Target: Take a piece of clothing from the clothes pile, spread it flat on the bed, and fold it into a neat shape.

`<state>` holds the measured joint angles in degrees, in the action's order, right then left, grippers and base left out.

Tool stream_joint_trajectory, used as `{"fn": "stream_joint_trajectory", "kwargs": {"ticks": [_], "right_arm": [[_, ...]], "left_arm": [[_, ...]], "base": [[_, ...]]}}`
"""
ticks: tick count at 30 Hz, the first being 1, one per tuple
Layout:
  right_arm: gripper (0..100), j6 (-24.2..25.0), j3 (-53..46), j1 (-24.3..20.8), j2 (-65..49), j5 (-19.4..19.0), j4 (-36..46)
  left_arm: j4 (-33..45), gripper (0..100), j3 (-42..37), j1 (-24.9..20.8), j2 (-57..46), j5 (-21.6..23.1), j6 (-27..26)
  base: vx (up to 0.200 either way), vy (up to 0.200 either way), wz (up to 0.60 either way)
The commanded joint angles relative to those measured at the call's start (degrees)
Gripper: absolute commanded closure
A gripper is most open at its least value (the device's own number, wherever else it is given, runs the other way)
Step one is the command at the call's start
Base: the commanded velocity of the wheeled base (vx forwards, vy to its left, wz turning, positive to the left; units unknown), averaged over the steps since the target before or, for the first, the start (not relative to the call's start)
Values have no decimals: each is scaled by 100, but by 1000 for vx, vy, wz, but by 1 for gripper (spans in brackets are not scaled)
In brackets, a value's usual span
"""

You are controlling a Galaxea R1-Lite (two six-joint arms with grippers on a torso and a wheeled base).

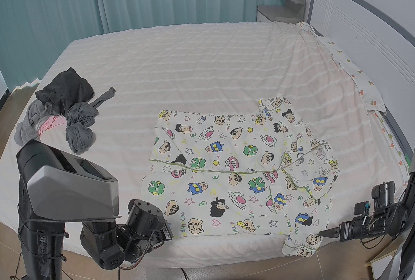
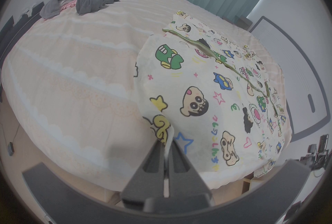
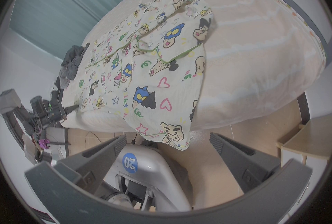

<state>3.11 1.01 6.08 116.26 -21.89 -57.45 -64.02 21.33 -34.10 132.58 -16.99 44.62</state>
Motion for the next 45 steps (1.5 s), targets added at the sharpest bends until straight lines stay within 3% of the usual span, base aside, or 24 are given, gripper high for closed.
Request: {"fn": "stream_joint_trajectory", "kwargs": {"ticks": [1,9,18,24,39,40,45], "right_arm": [[0,-434,-101,42,775,-69,-319],[0,-618,-101,-204,1610,-78,-908],[0,-65,-101,-564,2463,36,-2446],[0,-65,-101,-863,2709,388,-2745],[0,401,22,-1241,2964,546,-3237],[100,401,13,-1241,2964,546,-3237],[100,419,-40,-1215,2946,537,-3237]], "left_arm": [[-233,100,-33,8,-40,-6,161],[-708,100,-279,17,-31,-6,258],[-1015,100,-419,17,-5,-6,258],[-1015,100,-367,0,4,3,258],[-1015,100,-376,0,4,3,267],[-1015,100,-376,0,4,-6,267],[-1024,100,-411,-18,4,-23,276]], "base": [[0,0,0],[0,0,0],[0,0,0],[0,0,0],[0,0,0],[0,0,0],[0,0,0]]}}
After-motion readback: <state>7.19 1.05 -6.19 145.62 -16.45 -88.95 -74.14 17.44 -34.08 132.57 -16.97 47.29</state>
